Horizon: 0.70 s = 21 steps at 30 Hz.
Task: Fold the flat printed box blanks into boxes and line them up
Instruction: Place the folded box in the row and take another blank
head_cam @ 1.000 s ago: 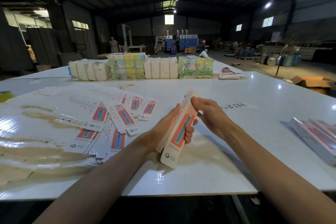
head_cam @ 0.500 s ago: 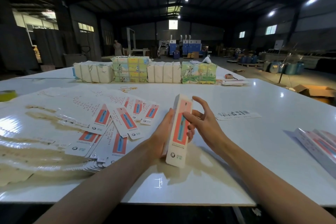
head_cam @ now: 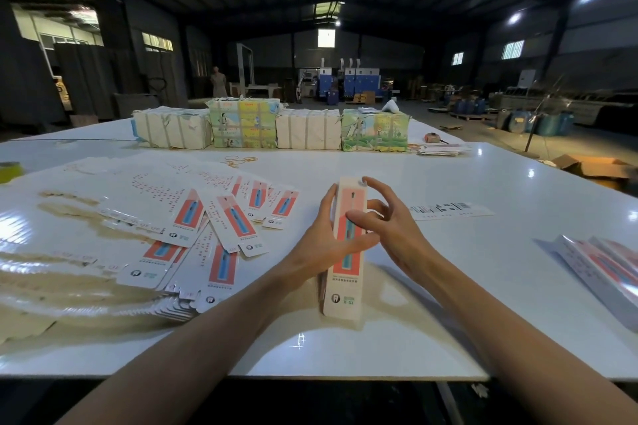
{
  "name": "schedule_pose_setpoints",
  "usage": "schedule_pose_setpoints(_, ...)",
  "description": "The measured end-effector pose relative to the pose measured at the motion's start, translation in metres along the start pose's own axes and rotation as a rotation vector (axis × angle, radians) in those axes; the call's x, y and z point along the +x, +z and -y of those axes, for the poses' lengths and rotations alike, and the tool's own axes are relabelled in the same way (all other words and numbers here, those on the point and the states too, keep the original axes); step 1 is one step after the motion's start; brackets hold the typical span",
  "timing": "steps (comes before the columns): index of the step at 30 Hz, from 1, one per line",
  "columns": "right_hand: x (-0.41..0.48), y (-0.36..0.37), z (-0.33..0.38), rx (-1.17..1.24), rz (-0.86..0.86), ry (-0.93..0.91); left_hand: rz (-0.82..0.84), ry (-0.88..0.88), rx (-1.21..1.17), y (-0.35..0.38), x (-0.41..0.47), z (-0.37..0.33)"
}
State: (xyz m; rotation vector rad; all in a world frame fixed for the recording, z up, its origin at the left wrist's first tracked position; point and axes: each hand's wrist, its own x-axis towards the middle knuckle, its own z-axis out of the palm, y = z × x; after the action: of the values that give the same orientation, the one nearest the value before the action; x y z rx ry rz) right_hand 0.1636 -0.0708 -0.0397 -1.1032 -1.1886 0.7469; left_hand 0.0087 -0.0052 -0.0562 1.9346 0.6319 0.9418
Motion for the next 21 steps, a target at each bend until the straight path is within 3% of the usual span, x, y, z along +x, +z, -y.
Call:
schedule_pose_setpoints(8,0.0027,-0.0013,-0.003,-0.066,0.017,-0.036,0.064,-0.054,-0.16,-0.0074,-0.0018,-0.0004)
schedule_pose_setpoints(17,0.0002,-0.004,-0.0007,-0.151,0.073,0.01,0.109,-0.096,-0.039,-0.0073,-0.0012,0.0)
schedule_pose_setpoints(21,0.0023,-0.0059,-0.0036,-0.198,0.082,0.04,0.174,-0.172,-0.095,-0.0083,-0.0016,-0.0028)
